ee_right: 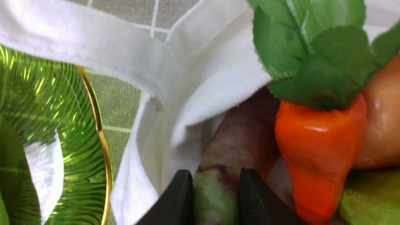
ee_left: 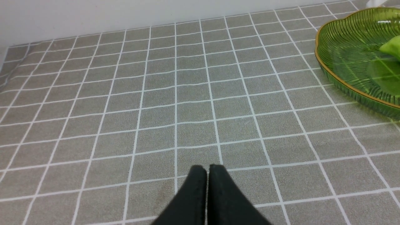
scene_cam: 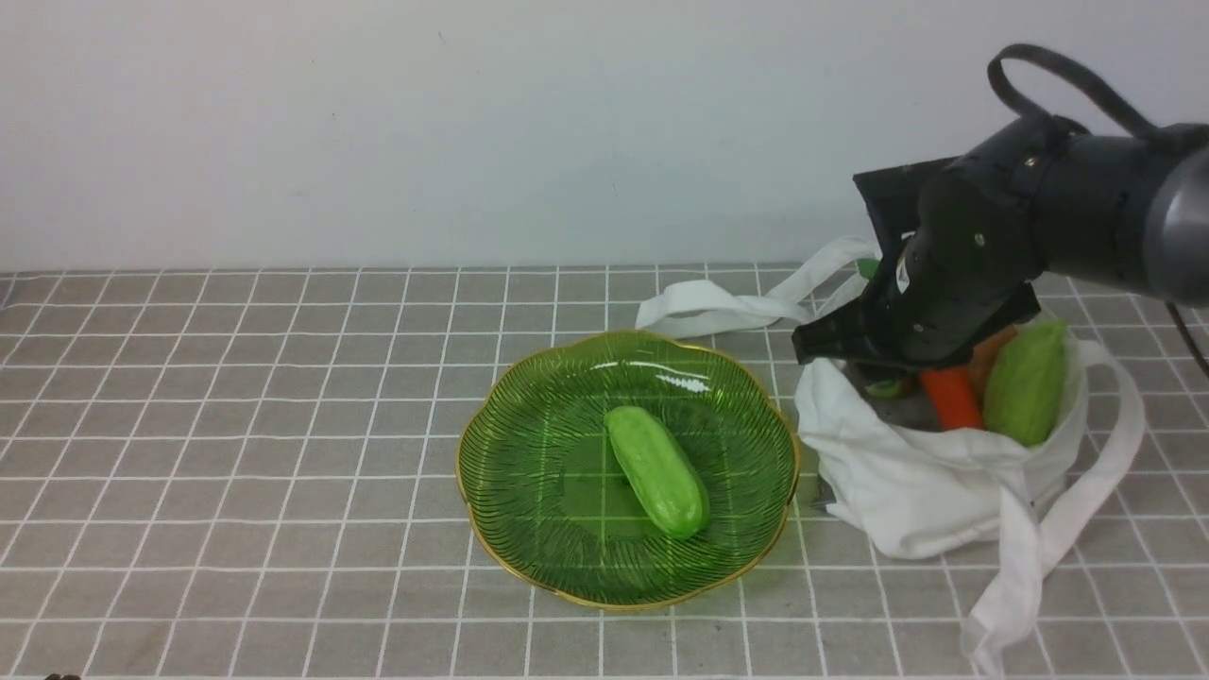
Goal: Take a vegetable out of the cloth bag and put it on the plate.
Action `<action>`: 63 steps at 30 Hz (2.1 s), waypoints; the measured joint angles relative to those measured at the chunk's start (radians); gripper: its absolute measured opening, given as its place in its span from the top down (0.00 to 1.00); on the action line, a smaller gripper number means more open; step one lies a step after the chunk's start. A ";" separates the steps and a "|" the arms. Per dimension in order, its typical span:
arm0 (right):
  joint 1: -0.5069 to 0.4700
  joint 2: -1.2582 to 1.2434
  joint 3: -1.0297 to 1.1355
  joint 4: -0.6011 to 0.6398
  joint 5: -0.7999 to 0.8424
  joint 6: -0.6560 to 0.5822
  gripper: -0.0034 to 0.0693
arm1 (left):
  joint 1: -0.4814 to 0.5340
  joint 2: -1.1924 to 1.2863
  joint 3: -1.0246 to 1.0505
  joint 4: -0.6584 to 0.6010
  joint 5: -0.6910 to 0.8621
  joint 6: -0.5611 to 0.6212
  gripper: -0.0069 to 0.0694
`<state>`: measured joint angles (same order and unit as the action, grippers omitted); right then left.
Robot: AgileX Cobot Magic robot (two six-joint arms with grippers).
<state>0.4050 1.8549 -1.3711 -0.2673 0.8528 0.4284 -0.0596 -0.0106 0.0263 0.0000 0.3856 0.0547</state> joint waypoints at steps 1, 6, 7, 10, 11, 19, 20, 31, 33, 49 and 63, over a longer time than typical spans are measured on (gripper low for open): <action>0.000 -0.001 0.000 0.001 0.002 0.000 0.71 | 0.000 0.000 0.000 0.000 0.000 0.000 0.92; 0.000 -0.064 0.000 0.077 0.078 -0.068 0.71 | 0.000 0.000 0.000 0.000 0.000 0.000 0.92; 0.000 -0.086 0.000 0.113 0.099 -0.094 0.71 | 0.000 0.000 0.000 0.000 0.000 0.000 0.92; 0.000 -0.151 0.000 0.210 0.157 -0.180 0.71 | 0.000 0.000 0.000 0.000 0.000 0.000 0.92; 0.000 -0.171 0.000 0.242 0.170 -0.205 0.71 | 0.000 0.000 0.000 0.000 0.000 0.000 0.92; 0.000 -0.340 0.000 0.461 0.253 -0.367 0.71 | 0.000 0.000 0.000 0.000 0.000 0.000 0.92; 0.000 -0.370 0.000 0.494 0.260 -0.390 0.71 | 0.000 0.000 0.000 0.000 0.000 0.000 0.92; 0.008 -0.507 -0.019 0.979 0.180 -0.826 0.71 | 0.000 0.000 0.000 0.000 0.000 0.000 0.92; 0.020 -0.468 -0.019 1.023 0.167 -0.909 0.71 | 0.000 0.000 0.000 0.000 0.000 0.000 0.92; 0.101 0.019 -0.019 1.014 0.071 -1.019 0.58 | 0.000 0.000 0.000 0.000 0.000 0.000 0.92; 0.117 0.028 -0.327 0.919 0.357 -0.776 0.28 | 0.000 0.000 0.000 0.000 0.000 0.000 0.92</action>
<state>0.5220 1.8826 -1.6980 0.6513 1.2095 -0.3471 -0.0596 -0.0106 0.0263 0.0000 0.3856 0.0547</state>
